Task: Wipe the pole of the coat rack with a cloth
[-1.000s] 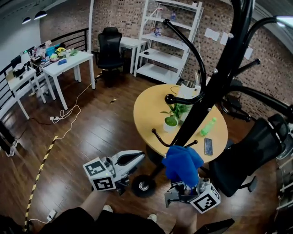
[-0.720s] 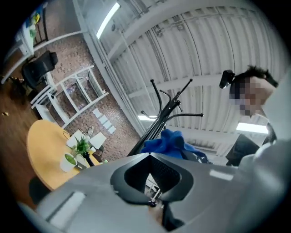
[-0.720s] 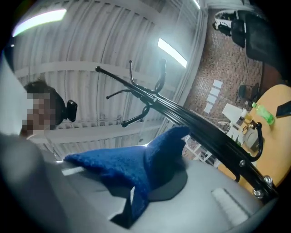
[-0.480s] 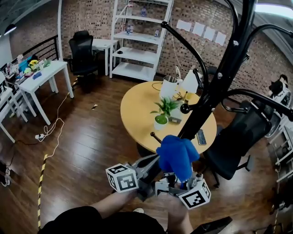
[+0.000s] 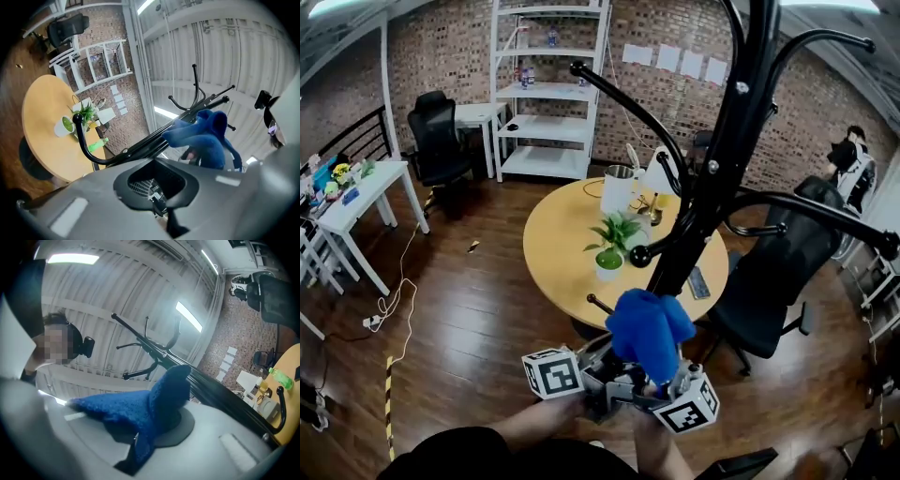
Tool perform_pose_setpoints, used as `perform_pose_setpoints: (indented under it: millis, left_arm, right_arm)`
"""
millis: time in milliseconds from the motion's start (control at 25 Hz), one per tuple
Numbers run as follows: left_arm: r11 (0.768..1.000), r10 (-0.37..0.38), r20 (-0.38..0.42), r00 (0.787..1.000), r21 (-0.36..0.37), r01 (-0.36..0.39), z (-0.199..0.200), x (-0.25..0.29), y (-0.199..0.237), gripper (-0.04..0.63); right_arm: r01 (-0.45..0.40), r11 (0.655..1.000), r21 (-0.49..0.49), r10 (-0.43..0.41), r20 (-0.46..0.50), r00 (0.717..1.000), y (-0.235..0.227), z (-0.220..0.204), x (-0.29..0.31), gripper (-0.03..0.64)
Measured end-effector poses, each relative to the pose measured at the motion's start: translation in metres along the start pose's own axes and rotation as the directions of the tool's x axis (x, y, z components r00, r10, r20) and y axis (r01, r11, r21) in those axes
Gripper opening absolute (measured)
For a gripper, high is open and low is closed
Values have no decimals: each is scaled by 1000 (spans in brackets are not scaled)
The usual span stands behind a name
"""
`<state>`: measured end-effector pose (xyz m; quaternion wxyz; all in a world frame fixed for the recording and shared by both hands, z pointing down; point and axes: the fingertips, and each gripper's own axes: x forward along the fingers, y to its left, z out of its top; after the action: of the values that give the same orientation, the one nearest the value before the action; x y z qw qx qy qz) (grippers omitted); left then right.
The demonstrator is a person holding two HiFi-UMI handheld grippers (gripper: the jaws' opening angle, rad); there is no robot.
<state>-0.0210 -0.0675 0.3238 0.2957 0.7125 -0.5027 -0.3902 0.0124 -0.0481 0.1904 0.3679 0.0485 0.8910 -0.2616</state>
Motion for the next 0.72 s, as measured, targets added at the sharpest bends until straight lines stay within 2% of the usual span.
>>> perform_pose_setpoints:
  millis: [200,280,400,480,600,720]
  left_arm:
    - [997,-35,-90,995,-74,29,6,-1,8,0]
    - [995,-72,-135,988,-77,62,13,-6,12,0]
    - [988,-151,-211,966,-71,139,27,-14,17,0]
    - [976,-215,-253,943,-89,198,31,-19,18,0]
    - [962,-271,-319,908,-75,261,36,-26,24,0]
    - [958,-276,-349,895,-25,286,52,-36,23,0]
  right_arm:
    - [3,996,-93,2,59,998,7,-4,14,21]
    - [28,989,-142,-14,100,995,10,-12,18,20]
    - [88,975,-203,-52,175,983,11,-29,25,18]
    - [152,962,-228,-105,205,973,9,-40,28,18]
    - [307,913,-269,-256,208,944,-3,-40,22,18]
    - [433,818,-379,-371,226,900,2,-13,14,18]
